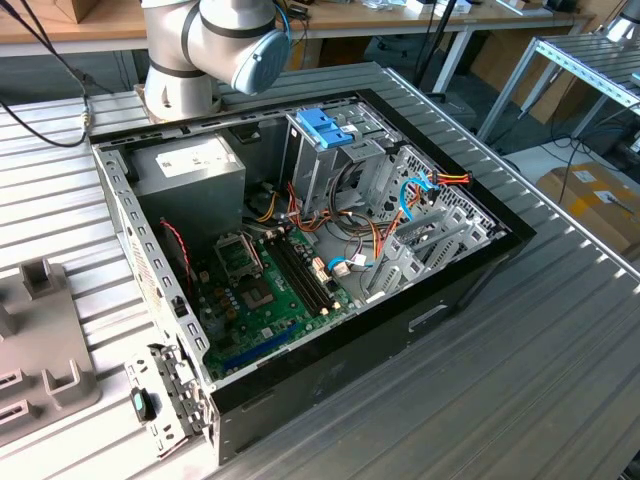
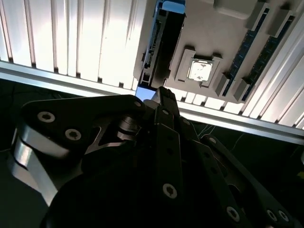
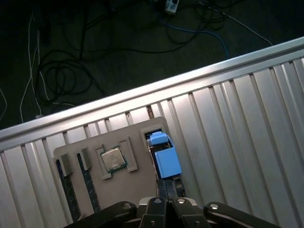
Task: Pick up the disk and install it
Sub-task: 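Pick up the disk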
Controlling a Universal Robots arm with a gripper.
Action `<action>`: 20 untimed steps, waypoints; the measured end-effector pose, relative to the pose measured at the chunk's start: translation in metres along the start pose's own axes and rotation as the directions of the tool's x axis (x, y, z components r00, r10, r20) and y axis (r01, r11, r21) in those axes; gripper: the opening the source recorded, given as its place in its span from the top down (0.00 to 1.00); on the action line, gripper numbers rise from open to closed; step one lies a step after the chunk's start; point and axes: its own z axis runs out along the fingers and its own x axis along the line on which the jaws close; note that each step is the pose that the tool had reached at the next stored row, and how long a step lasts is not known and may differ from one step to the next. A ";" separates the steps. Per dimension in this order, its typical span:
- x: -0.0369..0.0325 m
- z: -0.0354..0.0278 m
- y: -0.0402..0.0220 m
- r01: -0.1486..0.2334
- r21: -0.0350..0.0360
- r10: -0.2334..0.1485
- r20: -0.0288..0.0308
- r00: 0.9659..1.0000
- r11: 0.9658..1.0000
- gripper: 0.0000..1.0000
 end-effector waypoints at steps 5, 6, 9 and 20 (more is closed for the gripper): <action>0.0000 0.0000 0.0000 0.049 0.001 -0.049 -0.002 0.999 0.999 0.89; 0.0000 0.0000 0.0000 0.060 0.001 -0.060 -0.003 0.998 0.998 0.89; 0.0000 0.0000 0.0000 0.093 0.002 -0.093 -0.005 0.996 0.996 0.89; -0.0002 0.0000 0.0001 0.187 0.003 -0.187 -0.011 0.982 0.982 0.89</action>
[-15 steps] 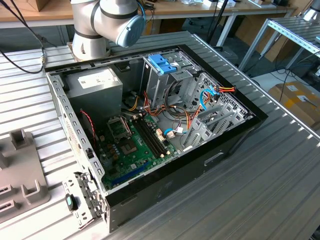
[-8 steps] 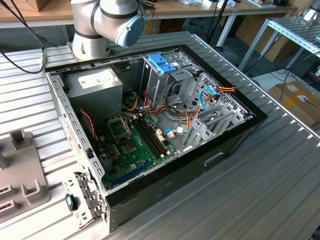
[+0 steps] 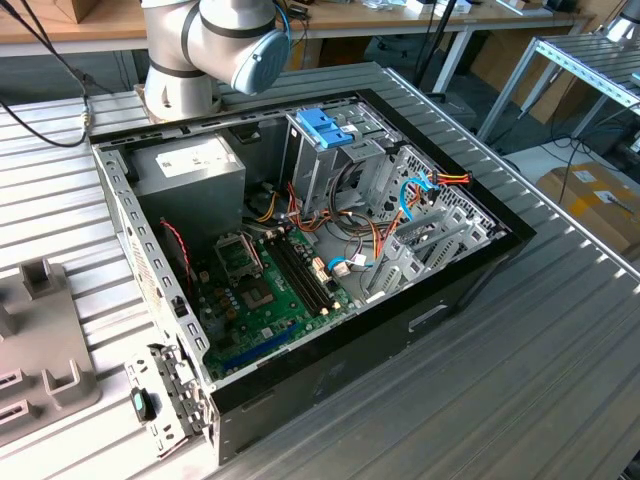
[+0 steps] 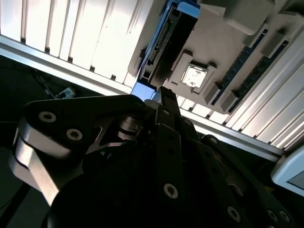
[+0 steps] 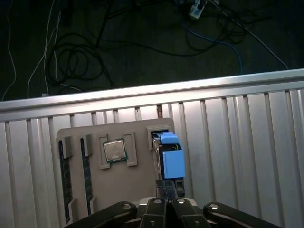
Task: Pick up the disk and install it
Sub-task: 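Pick up the disk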
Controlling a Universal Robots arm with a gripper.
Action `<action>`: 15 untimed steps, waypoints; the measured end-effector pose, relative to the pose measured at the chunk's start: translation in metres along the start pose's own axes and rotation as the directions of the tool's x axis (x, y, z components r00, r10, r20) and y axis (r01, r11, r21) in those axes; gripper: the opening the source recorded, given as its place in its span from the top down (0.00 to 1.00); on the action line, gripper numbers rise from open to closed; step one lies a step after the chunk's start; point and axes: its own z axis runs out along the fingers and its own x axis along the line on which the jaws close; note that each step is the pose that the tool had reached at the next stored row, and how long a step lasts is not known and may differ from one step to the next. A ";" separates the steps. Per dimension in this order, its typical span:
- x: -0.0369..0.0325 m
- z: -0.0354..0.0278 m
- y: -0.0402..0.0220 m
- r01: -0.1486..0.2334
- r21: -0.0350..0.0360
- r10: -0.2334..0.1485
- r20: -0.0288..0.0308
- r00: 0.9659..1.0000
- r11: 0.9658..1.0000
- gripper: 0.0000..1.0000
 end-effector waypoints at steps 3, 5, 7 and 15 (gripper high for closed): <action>0.0000 0.0000 0.0000 0.031 0.001 -0.031 -0.001 1.000 1.000 0.89; -0.0001 0.0000 0.0000 0.053 0.001 -0.053 -0.002 0.999 0.999 0.89; -0.0001 0.0000 0.0000 0.072 0.001 -0.072 -0.003 0.997 0.997 0.89; -0.0002 0.0000 0.0000 0.138 0.002 -0.138 -0.007 0.990 0.990 0.89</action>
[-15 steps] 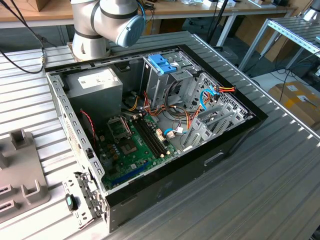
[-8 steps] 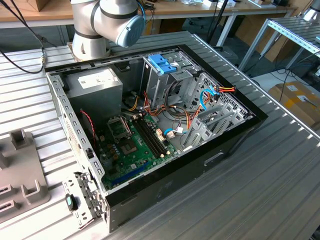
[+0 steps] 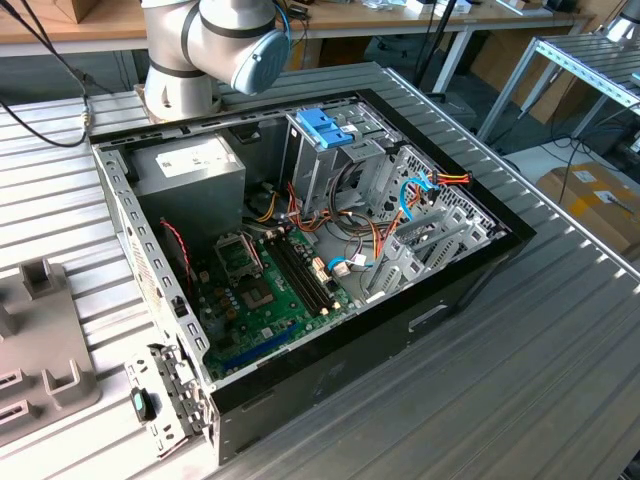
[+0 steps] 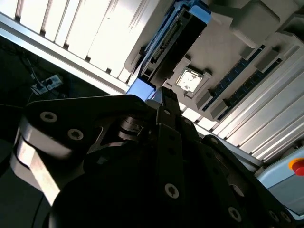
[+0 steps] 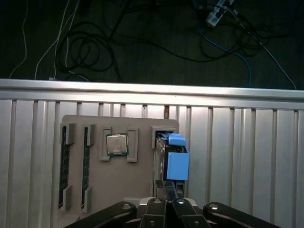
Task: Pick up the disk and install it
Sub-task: 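Pick up the disk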
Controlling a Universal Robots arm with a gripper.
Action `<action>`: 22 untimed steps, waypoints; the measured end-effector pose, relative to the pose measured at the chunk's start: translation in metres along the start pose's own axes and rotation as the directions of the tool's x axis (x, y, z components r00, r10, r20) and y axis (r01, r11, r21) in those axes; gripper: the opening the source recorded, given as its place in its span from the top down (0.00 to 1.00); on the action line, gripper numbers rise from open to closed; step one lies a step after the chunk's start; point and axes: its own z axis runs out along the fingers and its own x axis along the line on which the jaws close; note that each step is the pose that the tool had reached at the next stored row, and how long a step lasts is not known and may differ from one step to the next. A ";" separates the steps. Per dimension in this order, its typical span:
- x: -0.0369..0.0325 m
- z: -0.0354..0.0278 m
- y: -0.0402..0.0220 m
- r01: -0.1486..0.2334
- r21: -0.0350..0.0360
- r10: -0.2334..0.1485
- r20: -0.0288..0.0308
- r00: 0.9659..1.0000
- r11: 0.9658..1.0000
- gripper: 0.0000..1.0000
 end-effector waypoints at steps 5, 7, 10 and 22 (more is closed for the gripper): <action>-0.0001 0.0001 -0.0013 -0.001 0.000 0.001 0.000 1.000 1.000 0.89; 0.0001 0.0020 -0.0053 -0.031 0.000 0.031 0.001 1.000 1.000 0.89; 0.0001 0.0039 -0.0069 -0.062 -0.001 0.062 0.002 0.998 0.998 0.89; 0.0003 0.0053 -0.0143 -0.086 -0.002 0.086 0.003 0.996 0.996 0.89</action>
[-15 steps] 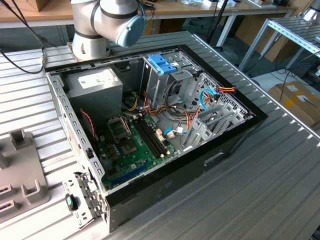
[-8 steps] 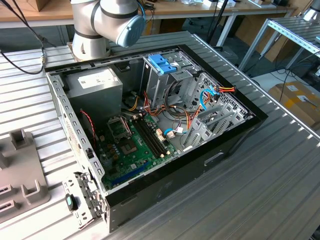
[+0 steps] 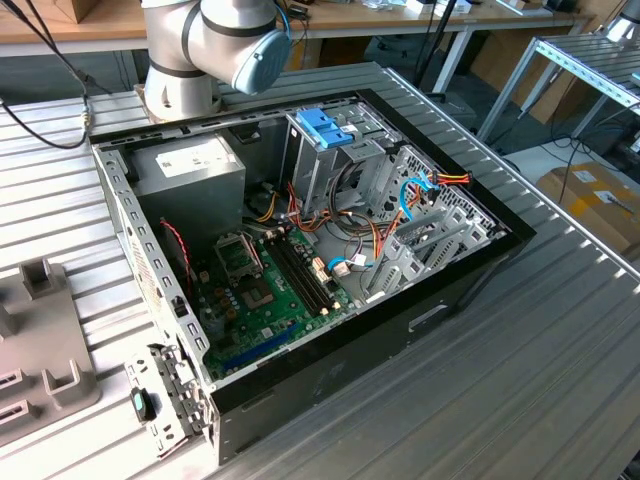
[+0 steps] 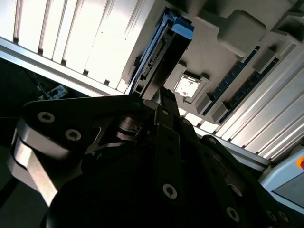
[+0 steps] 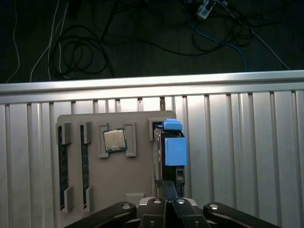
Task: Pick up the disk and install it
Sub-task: 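Pick up the disk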
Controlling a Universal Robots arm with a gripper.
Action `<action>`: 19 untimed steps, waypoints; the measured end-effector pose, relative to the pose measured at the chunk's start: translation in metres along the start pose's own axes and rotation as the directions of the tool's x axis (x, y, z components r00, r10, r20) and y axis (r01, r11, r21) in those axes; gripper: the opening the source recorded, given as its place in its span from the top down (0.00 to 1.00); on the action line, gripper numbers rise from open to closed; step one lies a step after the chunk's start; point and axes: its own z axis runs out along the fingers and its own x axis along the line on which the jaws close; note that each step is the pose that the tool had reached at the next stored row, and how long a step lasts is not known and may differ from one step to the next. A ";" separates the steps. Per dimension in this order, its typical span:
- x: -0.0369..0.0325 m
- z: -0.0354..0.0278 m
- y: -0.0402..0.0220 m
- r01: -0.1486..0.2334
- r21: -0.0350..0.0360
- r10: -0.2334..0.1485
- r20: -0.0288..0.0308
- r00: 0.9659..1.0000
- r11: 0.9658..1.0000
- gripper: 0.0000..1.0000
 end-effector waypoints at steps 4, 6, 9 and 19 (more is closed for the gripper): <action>0.0000 0.0000 -0.0002 0.000 0.000 0.000 0.000 1.000 1.000 0.71; 0.0000 0.0000 -0.0003 0.000 0.000 0.000 0.000 1.000 1.000 0.64; 0.0000 0.0000 -0.0004 0.000 0.000 0.000 0.000 1.000 1.000 0.46; 0.0001 0.0048 0.0034 0.000 0.031 0.000 0.002 1.000 1.000 0.40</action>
